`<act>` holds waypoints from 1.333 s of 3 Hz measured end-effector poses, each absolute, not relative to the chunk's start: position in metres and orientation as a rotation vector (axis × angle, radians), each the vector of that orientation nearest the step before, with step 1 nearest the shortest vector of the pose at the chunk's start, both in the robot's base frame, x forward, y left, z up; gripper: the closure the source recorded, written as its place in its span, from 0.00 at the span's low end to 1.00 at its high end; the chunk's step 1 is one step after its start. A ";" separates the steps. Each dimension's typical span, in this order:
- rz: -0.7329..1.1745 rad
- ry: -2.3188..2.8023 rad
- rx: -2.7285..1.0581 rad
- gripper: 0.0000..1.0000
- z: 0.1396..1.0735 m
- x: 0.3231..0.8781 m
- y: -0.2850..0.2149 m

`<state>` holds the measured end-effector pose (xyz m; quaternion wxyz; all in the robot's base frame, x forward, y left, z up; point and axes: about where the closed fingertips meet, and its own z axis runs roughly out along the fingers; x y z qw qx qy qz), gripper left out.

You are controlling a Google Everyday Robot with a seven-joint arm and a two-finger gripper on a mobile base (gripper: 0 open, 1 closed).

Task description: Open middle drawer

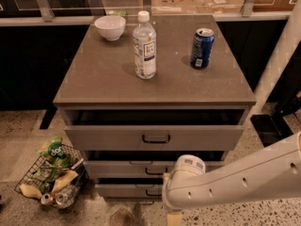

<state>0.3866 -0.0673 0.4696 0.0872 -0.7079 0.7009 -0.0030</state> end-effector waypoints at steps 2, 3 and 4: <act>0.116 2.021 -2.114 0.00 0.432 0.411 -0.061; 0.090 1.961 -2.155 0.00 0.429 0.421 -0.054; 0.025 1.910 -2.191 0.00 0.429 0.434 -0.048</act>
Offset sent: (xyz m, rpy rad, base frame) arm 0.0449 0.0069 -0.0546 0.1362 0.0365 0.0707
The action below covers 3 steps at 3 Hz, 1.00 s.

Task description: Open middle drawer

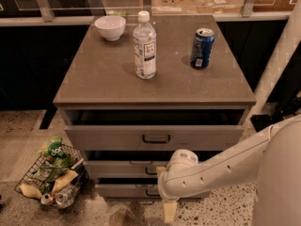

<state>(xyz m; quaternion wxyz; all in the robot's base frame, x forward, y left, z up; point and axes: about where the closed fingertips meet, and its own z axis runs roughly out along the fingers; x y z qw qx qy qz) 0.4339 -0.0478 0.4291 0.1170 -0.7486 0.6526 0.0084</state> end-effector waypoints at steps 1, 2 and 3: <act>-0.019 1.869 -2.228 0.00 0.426 0.443 -0.039; -0.024 1.855 -2.246 0.00 0.416 0.446 -0.034; -0.012 1.857 -2.245 0.00 0.407 0.446 -0.033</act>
Offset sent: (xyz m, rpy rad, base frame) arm 0.0151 0.0217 -0.0276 -0.0363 -0.0280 0.0640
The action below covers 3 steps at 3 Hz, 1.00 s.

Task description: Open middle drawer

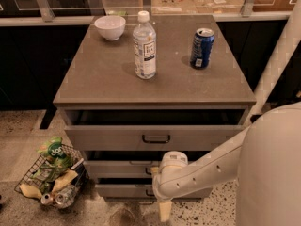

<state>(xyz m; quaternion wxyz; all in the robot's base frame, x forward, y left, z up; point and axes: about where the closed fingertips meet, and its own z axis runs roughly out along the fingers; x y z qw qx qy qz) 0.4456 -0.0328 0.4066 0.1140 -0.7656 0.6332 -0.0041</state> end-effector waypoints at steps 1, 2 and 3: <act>-0.014 1.870 -2.225 0.00 0.401 0.447 -0.036; -0.024 1.882 -2.209 0.00 0.399 0.449 -0.038; -0.025 1.909 -2.202 0.00 0.395 0.451 -0.037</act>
Offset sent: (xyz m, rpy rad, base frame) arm 0.0051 -0.0054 -0.0105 0.0055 -0.0249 -0.0469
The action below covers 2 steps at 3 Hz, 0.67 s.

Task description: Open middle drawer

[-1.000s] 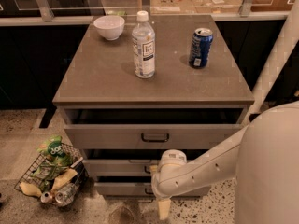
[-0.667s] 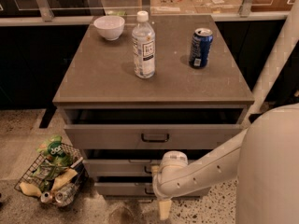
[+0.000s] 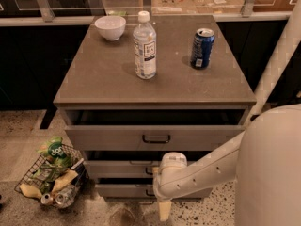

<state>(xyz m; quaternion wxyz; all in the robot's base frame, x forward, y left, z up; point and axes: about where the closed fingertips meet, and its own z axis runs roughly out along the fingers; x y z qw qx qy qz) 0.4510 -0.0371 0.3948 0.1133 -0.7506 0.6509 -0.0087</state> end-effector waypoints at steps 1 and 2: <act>-0.020 1.955 -2.200 0.00 0.388 0.452 -0.038; -0.011 1.985 -2.198 0.00 0.383 0.453 -0.040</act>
Offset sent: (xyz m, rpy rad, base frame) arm 0.0058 -0.0047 -0.0159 -0.0350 0.0603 -0.0586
